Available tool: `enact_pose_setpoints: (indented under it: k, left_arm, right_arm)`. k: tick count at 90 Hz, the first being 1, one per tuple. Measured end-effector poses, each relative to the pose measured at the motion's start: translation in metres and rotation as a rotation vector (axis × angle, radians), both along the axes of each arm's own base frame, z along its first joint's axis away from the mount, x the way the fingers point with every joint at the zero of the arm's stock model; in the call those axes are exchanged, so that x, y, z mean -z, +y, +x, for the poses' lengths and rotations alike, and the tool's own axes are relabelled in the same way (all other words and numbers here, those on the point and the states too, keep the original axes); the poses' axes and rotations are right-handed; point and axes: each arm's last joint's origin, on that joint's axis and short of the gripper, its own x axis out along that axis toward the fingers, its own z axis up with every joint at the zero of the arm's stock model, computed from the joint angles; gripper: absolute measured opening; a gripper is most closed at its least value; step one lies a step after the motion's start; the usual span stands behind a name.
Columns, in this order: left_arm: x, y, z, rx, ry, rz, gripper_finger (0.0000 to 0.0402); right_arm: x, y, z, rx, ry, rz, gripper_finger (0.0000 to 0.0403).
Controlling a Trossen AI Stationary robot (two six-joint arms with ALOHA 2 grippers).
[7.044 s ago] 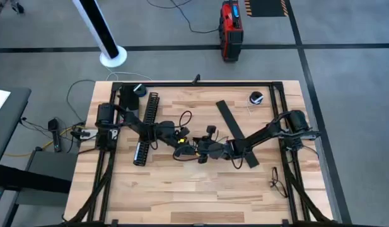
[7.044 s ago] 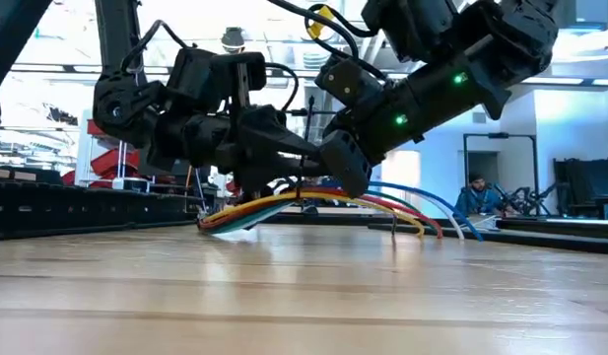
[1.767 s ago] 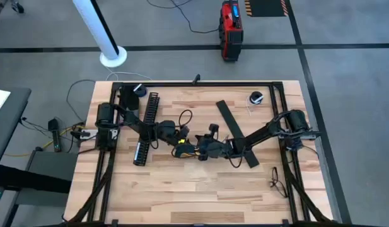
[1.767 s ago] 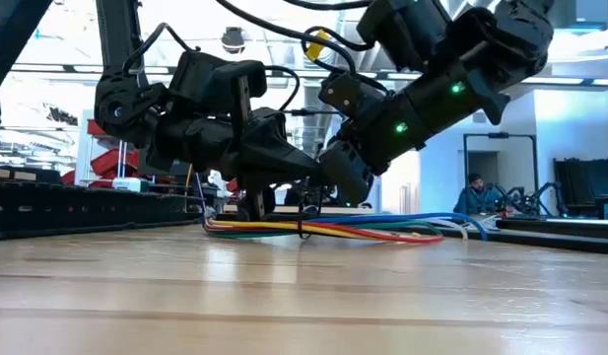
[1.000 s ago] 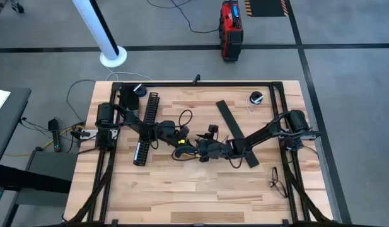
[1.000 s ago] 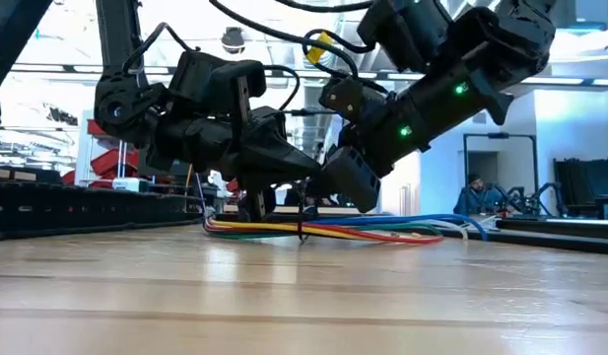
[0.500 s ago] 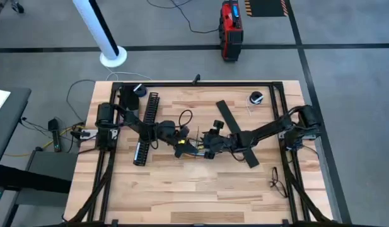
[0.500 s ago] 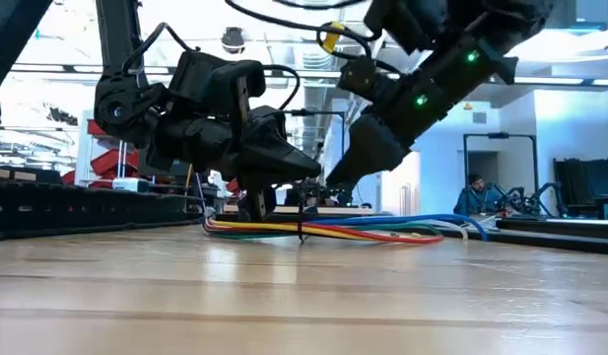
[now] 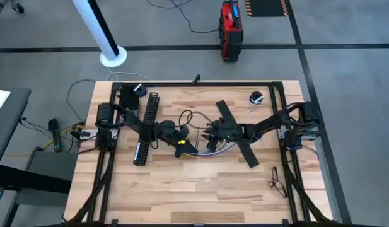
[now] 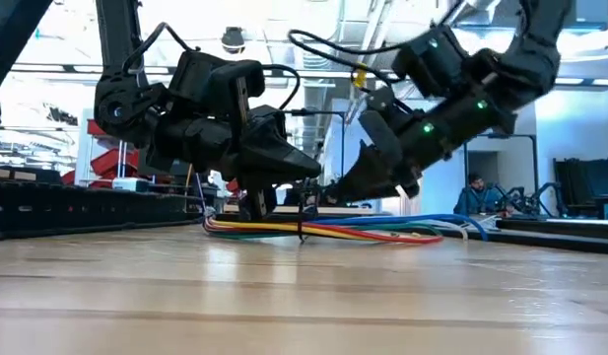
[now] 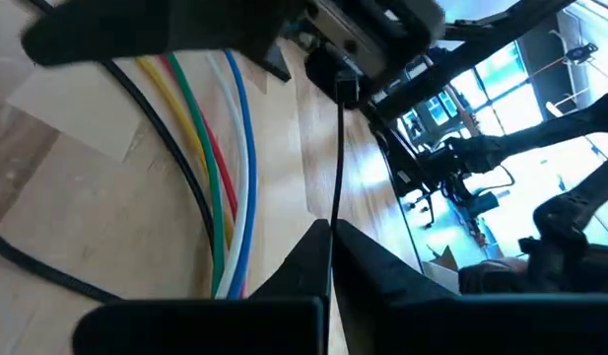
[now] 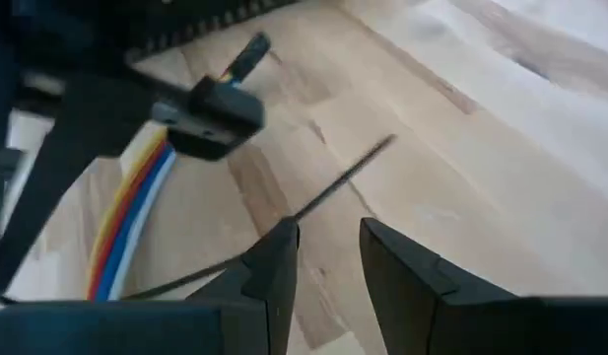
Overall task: Ziptie cables
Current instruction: Wrap the black zip tie on the cable
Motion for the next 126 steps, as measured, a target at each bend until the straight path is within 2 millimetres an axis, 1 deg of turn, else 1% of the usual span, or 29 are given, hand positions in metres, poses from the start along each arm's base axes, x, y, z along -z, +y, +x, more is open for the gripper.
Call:
enact_pose_setpoints:
  k: [7,18,31,41,49,76,88,126]
  left_arm:
    - [0.0,0.0,0.0,0.0,0.0,0.0,0.0]
    - [0.0,0.0,0.0,0.0,0.0,0.001,0.0]
    - [0.0,0.0,0.0,0.001,0.0,0.0,0.0]
    - [0.0,0.0,0.0,0.0,0.002,-0.001,0.0]
    - [0.0,0.0,0.0,0.002,0.002,-0.002,0.0]
    - [0.0,0.0,0.0,0.004,0.0,0.001,0.0]
    - [0.0,0.0,0.0,0.007,-0.006,0.012,0.0]
    - [0.0,0.0,0.0,0.01,-0.012,0.025,0.0]
  right_arm:
    - [0.004,-0.002,-0.003,0.029,0.001,0.041,0.0112]
    - [0.017,-0.004,-0.003,0.056,0.025,0.105,0.0112]
    - [0.029,-0.009,0.007,0.038,0.027,0.224,0.011]
    - [0.033,-0.009,0.017,0.006,-0.042,0.216,0.0106]
    - [0.031,-0.007,0.021,-0.034,-0.094,0.224,0.0106]
    - [0.032,-0.009,0.021,-0.014,-0.072,0.257,0.0106]
    - [0.032,-0.01,0.022,-0.008,-0.082,0.265,0.0112]
    - [0.033,-0.013,0.029,0.033,0.015,0.245,0.0139]
